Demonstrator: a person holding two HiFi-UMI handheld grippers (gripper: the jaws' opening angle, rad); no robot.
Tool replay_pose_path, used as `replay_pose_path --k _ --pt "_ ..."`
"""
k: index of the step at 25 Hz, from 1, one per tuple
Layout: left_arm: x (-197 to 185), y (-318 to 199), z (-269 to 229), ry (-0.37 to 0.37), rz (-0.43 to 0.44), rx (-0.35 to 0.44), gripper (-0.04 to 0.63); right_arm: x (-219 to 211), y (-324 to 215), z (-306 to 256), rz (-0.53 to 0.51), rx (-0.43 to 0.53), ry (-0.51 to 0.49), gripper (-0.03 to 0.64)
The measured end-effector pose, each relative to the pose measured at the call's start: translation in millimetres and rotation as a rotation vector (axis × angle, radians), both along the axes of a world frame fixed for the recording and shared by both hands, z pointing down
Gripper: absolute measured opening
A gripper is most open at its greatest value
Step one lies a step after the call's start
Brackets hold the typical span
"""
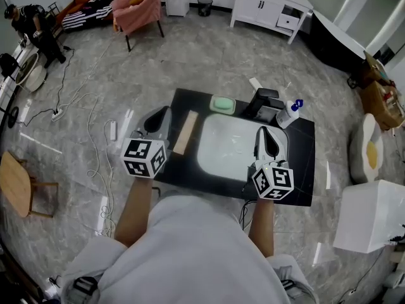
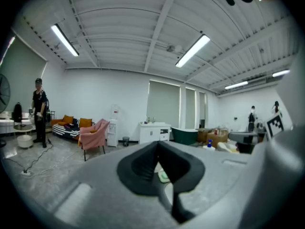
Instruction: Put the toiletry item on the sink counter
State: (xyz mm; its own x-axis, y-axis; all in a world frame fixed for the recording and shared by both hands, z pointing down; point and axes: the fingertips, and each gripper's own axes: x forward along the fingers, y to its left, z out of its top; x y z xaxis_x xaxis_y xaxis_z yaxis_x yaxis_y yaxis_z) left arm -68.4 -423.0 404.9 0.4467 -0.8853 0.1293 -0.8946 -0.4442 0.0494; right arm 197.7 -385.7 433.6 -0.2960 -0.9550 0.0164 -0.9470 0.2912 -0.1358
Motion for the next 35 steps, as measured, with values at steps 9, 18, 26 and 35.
replay_pose_path --k 9,18,26,35 --pt "-9.4 8.6 -3.2 0.004 -0.016 0.023 -0.002 -2.8 6.6 -1.2 -0.009 -0.001 0.017 0.003" --pt "-13.5 11.7 -2.2 0.003 -0.014 0.033 -0.002 -9.2 7.8 -0.4 -0.019 -0.004 0.036 0.003" --pt "-17.4 10.4 -4.4 0.02 0.004 0.038 -0.003 -10.4 3.7 -3.4 -0.012 0.007 0.042 0.003" --pt "-29.5 9.6 -7.0 0.022 -0.008 0.045 -0.003 -24.0 -3.4 -7.3 -0.043 0.018 0.054 0.003"
